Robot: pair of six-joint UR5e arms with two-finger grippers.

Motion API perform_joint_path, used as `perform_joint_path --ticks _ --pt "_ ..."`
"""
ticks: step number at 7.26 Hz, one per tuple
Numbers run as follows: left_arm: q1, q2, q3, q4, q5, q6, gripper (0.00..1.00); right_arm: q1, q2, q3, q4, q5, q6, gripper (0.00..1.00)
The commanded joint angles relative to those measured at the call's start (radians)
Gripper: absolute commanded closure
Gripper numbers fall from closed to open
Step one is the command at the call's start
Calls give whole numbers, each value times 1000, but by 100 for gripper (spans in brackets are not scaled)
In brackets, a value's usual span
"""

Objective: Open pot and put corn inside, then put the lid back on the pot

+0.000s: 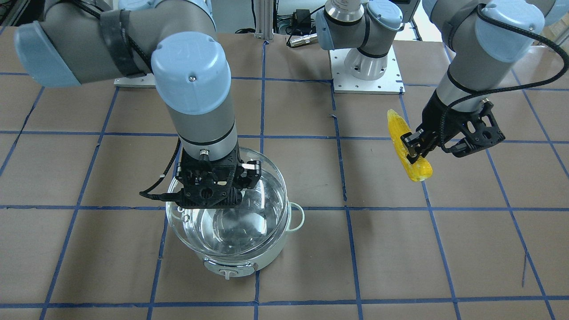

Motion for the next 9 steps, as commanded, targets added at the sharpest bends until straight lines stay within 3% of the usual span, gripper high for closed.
perform_joint_path --ticks 1,2,3,6,7,9 --pt "-124 -14 64 -46 -1 -272 84 -74 -25 -90 123 -1 -99 75" --pt "-184 -47 92 -46 -6 -391 85 -128 -51 -88 150 2 -134 82" --pt "-237 -96 127 -45 -12 -500 85 -160 -82 -90 214 -1 -169 83" --pt "-329 -228 279 -33 -170 -790 88 -186 -134 -73 288 -27 -187 83" --pt "-353 -262 317 -25 -173 -857 88 -188 -168 -47 323 -21 -191 83" --pt "-377 -338 385 19 -222 -1006 88 -240 -272 106 291 -13 -223 83"
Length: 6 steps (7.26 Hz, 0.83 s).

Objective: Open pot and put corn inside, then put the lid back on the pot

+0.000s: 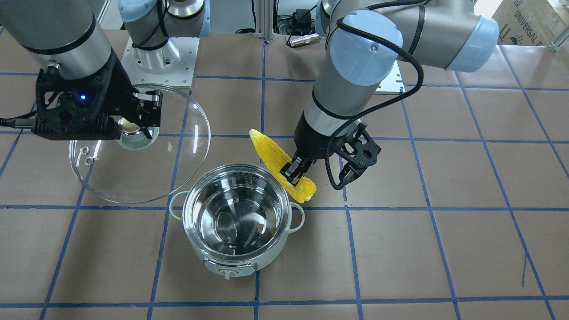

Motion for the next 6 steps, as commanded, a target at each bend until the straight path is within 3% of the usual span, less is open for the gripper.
perform_joint_path --ticks 1,2,3,6 --pt "-24 -87 60 54 -38 -141 87 -56 -117 167 -46 5 -35 83" --pt "-34 -98 57 54 -37 -135 25 -56 -172 258 -104 7 -33 82" --pt "-37 -92 54 54 -40 -128 0 -61 -208 316 -155 7 -36 81" --pt "-35 -79 34 48 -32 -68 0 -64 -236 343 -164 -3 -33 81"
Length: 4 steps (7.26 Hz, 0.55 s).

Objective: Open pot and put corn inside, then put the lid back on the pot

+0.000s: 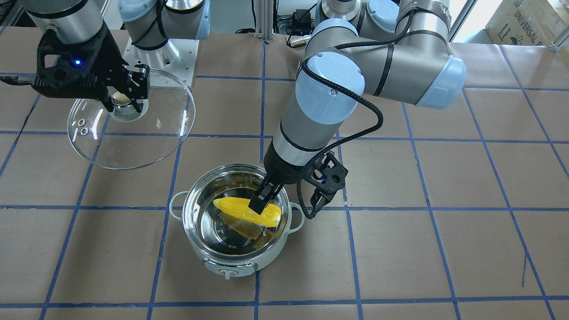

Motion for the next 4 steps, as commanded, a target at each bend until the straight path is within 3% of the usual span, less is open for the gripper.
perform_joint_path --ticks 1,4 --pt "27 26 -10 -23 17 224 0 1 -15 11 -1 -2 4 81" --pt "258 108 -12 -207 34 1054 0 14 -17 12 -5 -2 15 80"
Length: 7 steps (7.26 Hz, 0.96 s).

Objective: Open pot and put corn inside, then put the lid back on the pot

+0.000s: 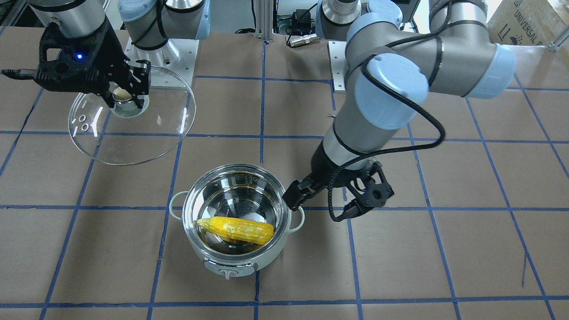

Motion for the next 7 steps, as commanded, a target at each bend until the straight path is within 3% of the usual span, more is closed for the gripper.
perform_joint_path --ticks 1,3,5,7 --pt "180 110 -2 -138 4 570 0 20 9 1 -14 14 54 80" --pt "245 222 -52 -171 4 800 0 116 66 70 -214 14 110 80" --pt "239 372 -205 -161 1 804 0 233 182 126 -458 10 207 78" --pt "251 461 -328 -139 3 849 0 256 233 118 -468 16 246 78"
